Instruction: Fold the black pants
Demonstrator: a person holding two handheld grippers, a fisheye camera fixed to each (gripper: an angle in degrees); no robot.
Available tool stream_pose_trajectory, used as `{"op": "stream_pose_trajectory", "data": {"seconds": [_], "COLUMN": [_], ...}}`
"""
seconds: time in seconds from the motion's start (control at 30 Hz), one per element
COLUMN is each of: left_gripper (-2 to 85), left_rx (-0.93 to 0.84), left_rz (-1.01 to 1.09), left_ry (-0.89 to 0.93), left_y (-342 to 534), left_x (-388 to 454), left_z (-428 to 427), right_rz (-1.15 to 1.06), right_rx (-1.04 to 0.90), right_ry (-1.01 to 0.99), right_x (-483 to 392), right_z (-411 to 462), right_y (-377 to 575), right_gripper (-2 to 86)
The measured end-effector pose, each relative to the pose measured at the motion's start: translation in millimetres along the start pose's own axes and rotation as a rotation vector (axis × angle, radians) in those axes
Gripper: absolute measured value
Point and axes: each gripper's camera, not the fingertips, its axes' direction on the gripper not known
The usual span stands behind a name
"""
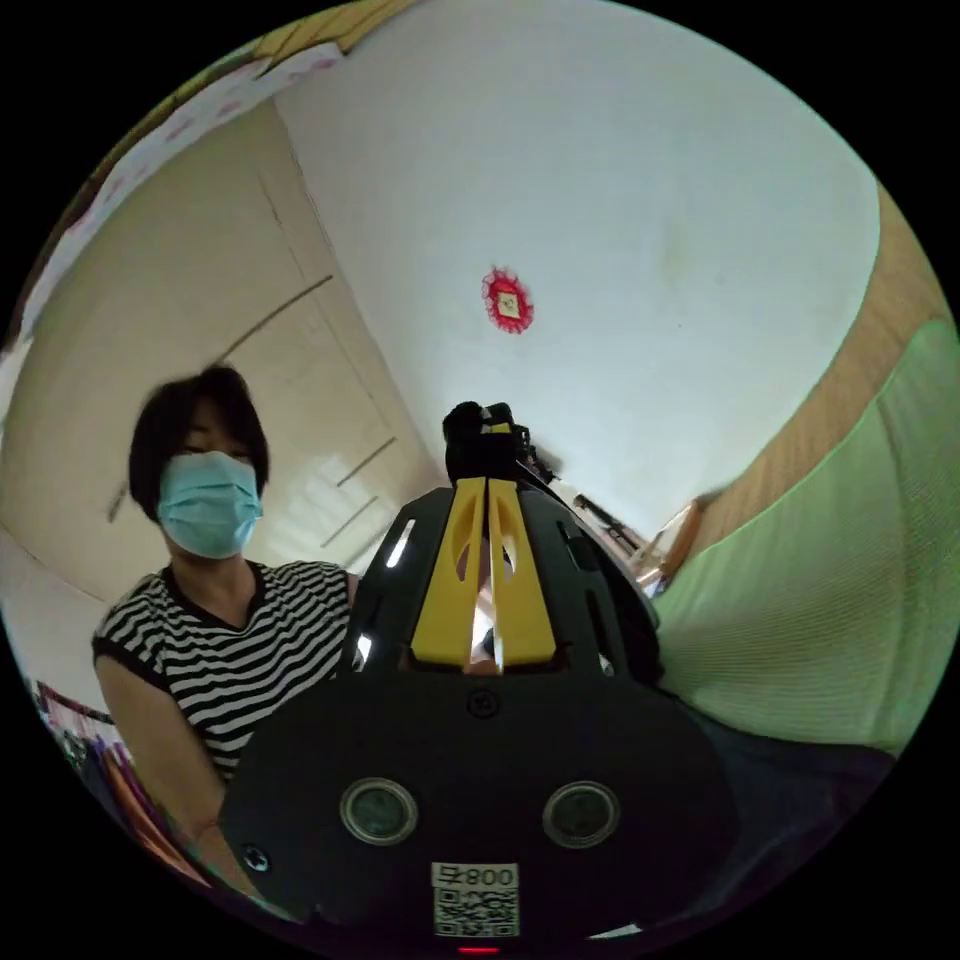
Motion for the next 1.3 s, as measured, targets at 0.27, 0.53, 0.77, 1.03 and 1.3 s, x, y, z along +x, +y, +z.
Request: {"op": "stream_pose_trajectory", "data": {"seconds": [0.27, 0.53, 0.77, 1.03, 1.3], "left_gripper": [5.5, 6.0, 2.4, 0.3, 0.1], "left_rx": [-0.134, -0.073, -0.08, 0.028, 0.075], "left_rz": [-0.307, -0.606, -0.938, -1.163, -1.156], "left_ry": [-0.484, -0.449, -0.629, -0.72, -0.866], "left_y": [-75, 21, 158, 184, 136], "left_x": [-111, -112, -40, 2, 82], "left_z": [72, 49, -44, -129, -202], "right_rz": [0.019, 0.204, 0.183, 0.222, 0.142], "right_rx": [0.025, -0.406, -0.464, -0.505, -0.612], "right_ry": [0.836, 1.311, 1.379, 1.378, 1.361], "right_x": [25, 141, 148, 176, 266], "right_z": [5, 55, 87, 136, 196], "right_y": [-20, -26, 6, 42, -4], "right_gripper": [0.1, 0.2, 0.2, -0.3, -0.3]}}
